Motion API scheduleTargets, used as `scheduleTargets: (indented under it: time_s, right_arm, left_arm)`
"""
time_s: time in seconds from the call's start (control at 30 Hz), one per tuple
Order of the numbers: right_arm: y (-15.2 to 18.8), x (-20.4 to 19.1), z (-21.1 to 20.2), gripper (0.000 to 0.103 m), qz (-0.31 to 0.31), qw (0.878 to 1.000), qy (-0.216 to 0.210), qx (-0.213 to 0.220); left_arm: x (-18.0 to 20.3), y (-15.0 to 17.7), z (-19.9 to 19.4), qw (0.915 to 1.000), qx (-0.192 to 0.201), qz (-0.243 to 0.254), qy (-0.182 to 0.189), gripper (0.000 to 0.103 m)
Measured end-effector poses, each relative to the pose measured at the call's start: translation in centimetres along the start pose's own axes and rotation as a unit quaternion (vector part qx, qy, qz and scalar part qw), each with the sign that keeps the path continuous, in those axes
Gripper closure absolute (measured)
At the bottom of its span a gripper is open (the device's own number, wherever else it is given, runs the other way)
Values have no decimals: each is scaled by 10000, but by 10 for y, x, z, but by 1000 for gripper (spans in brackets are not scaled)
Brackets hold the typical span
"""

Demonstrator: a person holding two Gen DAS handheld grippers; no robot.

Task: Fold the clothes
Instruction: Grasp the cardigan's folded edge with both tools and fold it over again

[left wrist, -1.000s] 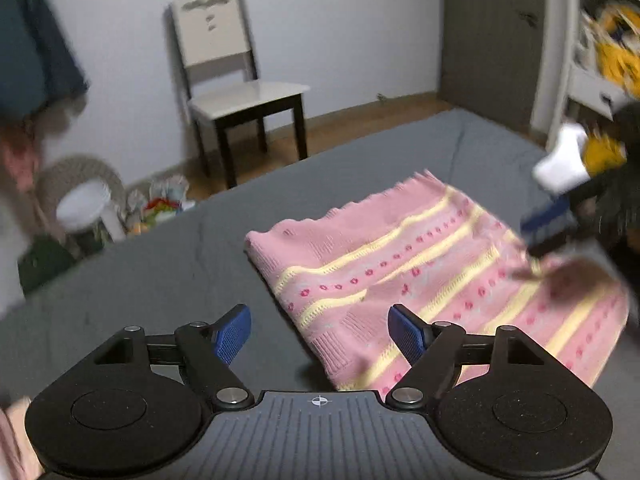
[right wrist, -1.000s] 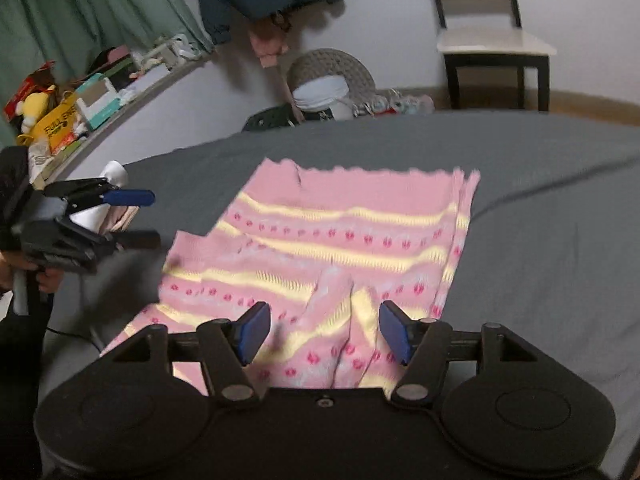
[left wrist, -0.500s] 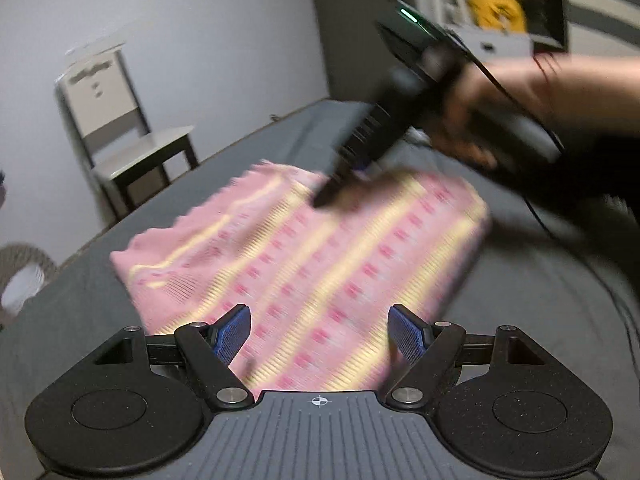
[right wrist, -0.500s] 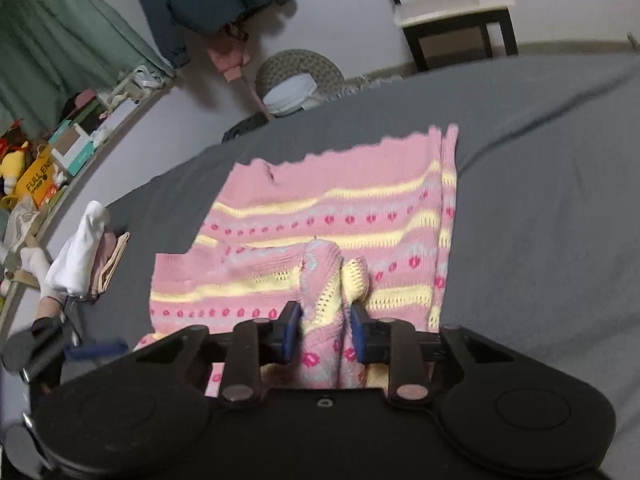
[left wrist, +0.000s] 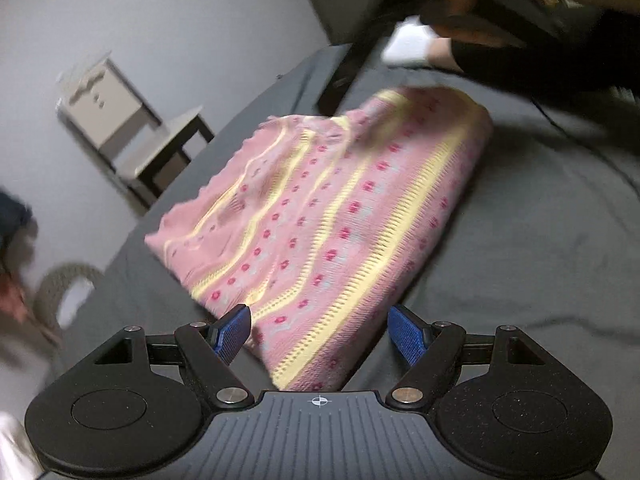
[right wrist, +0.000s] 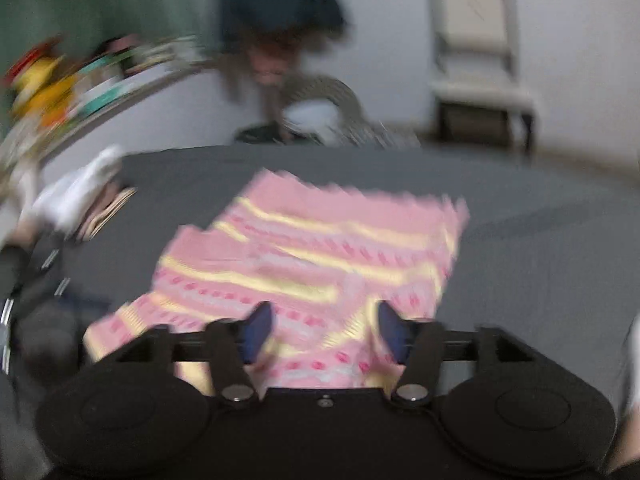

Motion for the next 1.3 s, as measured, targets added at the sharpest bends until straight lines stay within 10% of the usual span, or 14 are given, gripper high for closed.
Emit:
scheduleTargets:
  time_s: [0.17,0.43,0.57,0.67,0.8,0.93,1.13,1.23,1.3]
  right_arm:
    - [14,-84,-38,16,-2557,9636,-651,435]
    - [110,-164,-9,19,-5756,8171,-324,-57]
    - [128,-167,5,35,-6194,7847,-244,15]
    - [121,-165,8,53,-6127,7901,-158,54]
    - [92,-158,2,58,-5553,8309,-34,333]
    - [69,-144,0,59,-5090,8596,87,450]
    - [60,-136,1,59,-5021,8629,49,576]
    - [63,-138,1,59,-5148,8554,20,567]
    - [64,-139,0,59,-5142,8559,2,545]
  left_arm:
    - [-15,2,1,9995,-60,-299,-81,27]
    - [-3,-1,-7,9989,-15,433,-158,27]
    - [12,-5,-11,9950,54,996,-99,27]
    - [28,-6,-9,9871,61,1595,-108,27]
    - [45,-7,2,9671,40,2520,-333,27]
    - [57,-8,20,9276,-30,3678,-658,27]
    - [57,-10,49,8711,-171,4782,-1101,27]
    - [60,-11,54,8688,-183,4858,-940,27]
    - [56,-16,55,8967,-269,4347,-792,56]
Point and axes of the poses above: each gripper's, at about its wrist camera, not at the fingertips, and z roughly the way its jaws point, x to its right, y to its underside, the point moved 7 cm from there along z, roughly the way its jaws point, and after that the axes turned 15 degrees about x, right-handed, at the moved point
